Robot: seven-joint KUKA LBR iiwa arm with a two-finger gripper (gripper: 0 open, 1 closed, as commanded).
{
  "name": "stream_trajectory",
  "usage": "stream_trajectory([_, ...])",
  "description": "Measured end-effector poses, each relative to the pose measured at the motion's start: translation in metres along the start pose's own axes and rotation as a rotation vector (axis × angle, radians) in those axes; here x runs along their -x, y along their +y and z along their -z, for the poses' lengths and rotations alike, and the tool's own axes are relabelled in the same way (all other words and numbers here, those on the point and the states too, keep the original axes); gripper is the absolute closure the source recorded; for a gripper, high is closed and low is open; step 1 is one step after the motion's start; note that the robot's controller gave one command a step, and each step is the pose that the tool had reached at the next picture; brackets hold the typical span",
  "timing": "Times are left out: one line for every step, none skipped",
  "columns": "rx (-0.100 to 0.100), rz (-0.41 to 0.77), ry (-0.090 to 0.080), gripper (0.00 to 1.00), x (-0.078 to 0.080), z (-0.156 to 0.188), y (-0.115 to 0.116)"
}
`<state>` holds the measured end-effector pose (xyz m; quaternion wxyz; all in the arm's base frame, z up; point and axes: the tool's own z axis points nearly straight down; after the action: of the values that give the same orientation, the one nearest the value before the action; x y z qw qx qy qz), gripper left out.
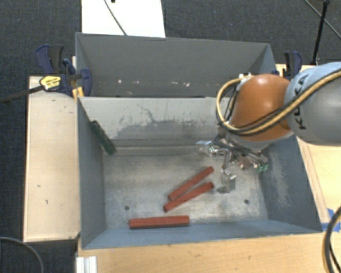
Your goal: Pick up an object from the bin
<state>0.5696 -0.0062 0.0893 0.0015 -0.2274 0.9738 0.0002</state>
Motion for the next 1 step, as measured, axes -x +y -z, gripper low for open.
stream_trajectory([0.005, 0.186, 0.004, 0.0, -0.0277, -0.0192, 0.0741])
